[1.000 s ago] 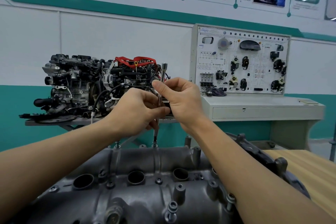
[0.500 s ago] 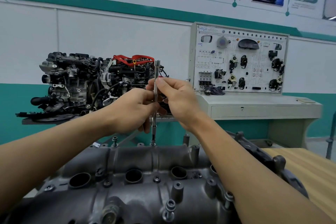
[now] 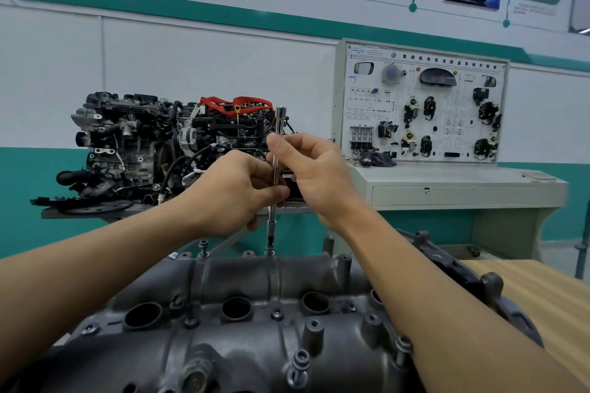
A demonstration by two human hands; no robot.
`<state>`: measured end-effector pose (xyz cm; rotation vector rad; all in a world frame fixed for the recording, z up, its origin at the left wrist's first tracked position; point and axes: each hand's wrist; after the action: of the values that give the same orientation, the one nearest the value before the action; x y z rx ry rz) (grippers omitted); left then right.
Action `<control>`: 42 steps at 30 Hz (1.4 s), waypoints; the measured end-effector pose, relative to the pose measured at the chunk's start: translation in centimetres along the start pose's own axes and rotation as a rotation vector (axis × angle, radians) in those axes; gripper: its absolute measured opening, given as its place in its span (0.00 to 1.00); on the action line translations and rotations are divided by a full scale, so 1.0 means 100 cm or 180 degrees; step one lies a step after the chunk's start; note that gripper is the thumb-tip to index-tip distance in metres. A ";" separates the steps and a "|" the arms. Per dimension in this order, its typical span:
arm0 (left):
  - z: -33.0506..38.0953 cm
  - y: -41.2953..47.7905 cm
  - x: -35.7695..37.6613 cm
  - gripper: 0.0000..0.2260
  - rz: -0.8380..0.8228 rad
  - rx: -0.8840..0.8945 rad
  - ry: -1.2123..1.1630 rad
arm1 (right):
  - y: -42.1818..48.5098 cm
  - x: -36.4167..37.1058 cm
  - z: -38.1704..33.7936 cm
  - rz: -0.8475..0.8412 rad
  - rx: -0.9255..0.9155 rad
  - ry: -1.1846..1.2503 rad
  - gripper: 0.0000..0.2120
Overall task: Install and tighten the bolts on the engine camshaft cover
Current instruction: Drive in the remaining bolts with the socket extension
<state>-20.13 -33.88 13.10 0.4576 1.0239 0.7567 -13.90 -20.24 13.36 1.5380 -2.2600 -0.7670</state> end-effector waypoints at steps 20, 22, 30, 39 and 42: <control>0.002 0.001 0.000 0.09 -0.0052 -0.0046 -0.0048 | 0.005 -0.003 0.003 0.0097 -0.0060 -0.0122 0.08; 0.002 0.001 0.000 0.08 -0.0033 -0.0050 -0.0057 | 0.004 -0.003 0.003 -0.0051 0.0016 -0.0185 0.10; -0.001 0.001 -0.001 0.09 -0.0109 0.0008 0.0019 | 0.003 -0.003 0.004 0.0006 -0.0094 -0.0185 0.10; 0.000 0.001 -0.001 0.08 -0.0149 0.0036 -0.0021 | 0.001 -0.004 0.002 -0.0272 0.0208 -0.0207 0.14; -0.001 0.001 -0.001 0.08 -0.0105 0.0015 -0.0007 | 0.000 -0.006 -0.001 -0.0367 0.0407 -0.0085 0.17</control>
<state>-20.28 -33.88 13.22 0.4446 1.0290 0.7242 -13.61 -19.77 13.49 1.7391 -2.2959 -0.6886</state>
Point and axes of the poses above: each hand's wrist, its own y-axis towards the middle knuckle, its own x-axis out of the palm, z = x × y, and after that the axes turned 11 degrees about x, right-handed
